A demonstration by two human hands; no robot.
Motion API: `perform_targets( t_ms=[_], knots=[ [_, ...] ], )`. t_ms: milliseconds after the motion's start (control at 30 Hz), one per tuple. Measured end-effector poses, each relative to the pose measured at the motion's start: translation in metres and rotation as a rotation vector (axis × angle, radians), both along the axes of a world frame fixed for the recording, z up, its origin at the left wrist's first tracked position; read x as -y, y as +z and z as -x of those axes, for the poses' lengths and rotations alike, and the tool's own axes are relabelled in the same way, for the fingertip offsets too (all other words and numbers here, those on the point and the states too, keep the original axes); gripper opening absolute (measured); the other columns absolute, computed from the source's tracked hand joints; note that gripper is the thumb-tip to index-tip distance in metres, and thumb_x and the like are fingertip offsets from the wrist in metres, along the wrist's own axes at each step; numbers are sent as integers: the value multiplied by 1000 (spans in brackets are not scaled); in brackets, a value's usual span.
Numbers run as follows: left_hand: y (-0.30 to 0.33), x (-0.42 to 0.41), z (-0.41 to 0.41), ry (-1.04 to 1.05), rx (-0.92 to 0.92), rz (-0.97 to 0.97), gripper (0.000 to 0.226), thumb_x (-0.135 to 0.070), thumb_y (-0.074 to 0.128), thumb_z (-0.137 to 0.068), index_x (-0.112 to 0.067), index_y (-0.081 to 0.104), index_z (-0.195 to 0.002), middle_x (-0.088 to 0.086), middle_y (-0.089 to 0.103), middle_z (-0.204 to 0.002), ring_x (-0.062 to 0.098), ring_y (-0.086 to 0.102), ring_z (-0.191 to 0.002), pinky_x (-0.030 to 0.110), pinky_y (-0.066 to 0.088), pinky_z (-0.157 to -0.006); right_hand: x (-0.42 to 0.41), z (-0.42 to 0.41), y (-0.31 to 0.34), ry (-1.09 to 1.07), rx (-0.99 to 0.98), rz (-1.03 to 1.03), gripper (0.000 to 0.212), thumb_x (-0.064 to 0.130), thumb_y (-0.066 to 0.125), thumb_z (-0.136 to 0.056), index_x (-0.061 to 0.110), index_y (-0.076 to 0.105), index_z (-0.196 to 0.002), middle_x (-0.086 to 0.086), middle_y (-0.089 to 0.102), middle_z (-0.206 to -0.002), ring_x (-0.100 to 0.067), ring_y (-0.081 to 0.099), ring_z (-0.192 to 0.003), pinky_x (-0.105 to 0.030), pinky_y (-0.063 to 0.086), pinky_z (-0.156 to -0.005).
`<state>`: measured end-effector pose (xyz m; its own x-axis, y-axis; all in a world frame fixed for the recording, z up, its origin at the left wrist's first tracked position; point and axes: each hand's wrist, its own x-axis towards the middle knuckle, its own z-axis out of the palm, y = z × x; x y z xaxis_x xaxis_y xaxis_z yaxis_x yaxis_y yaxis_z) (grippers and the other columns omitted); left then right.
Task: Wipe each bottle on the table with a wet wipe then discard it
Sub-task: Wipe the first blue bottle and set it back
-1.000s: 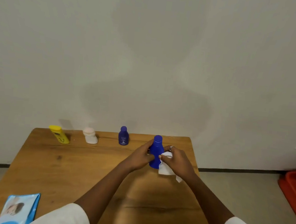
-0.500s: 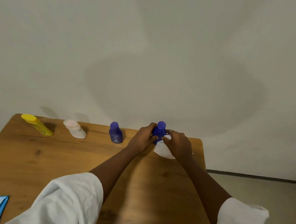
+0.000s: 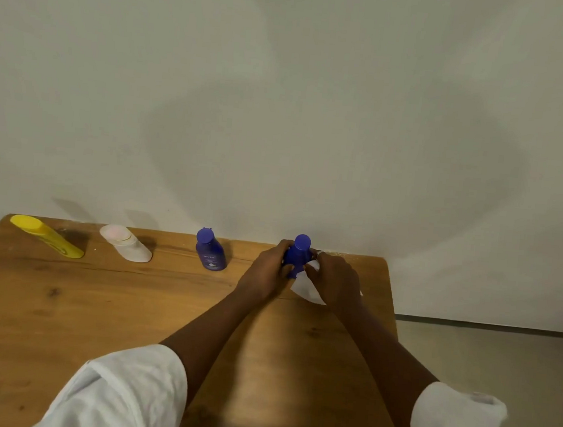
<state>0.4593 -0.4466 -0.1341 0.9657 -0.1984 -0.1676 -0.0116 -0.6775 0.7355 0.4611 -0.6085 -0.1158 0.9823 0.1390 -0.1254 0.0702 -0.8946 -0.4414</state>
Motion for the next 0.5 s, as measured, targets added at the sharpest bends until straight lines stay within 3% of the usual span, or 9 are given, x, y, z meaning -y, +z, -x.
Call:
perform_targets(
  t_ms=[167, 267, 400, 500],
  knots=[
    [-8, -1, 4, 14, -65, -3, 48, -11, 55, -94, -14, 40, -139, 10, 57, -136, 23, 56, -121, 32, 44, -100, 3, 2, -2, -39, -4, -12, 35, 32, 55, -97, 7, 62, -119, -11, 72, -108, -24, 67, -93, -26, 46, -77],
    [-10, -17, 23, 95, 8, -13, 55, -15, 57, -93, -14, 37, -144, 6, 51, -141, 18, 53, -123, 33, 46, -103, 5, 1, -3, -31, -33, -31, 38, 33, 57, -96, 6, 61, -121, -11, 72, -110, -25, 67, -95, -27, 48, -81],
    [-4, -55, 89, 232, 35, 122, 14, -37, 52, -94, -31, 59, -105, -11, 67, -96, 4, 62, -86, 36, 56, -78, 17, 9, 1, -53, -152, -178, 54, 30, 67, -89, 1, 52, -133, -14, 66, -123, -28, 64, -110, -33, 49, -98],
    [-1, -103, 118, 462, 63, 88, 12, -45, 58, -89, -34, 53, -94, -12, 63, -90, 5, 60, -80, 43, 56, -74, 35, 26, -6, -105, -96, -255, 39, 20, 67, -89, -5, 62, -118, -19, 70, -110, -32, 68, -99, -26, 49, -84]
  ],
)
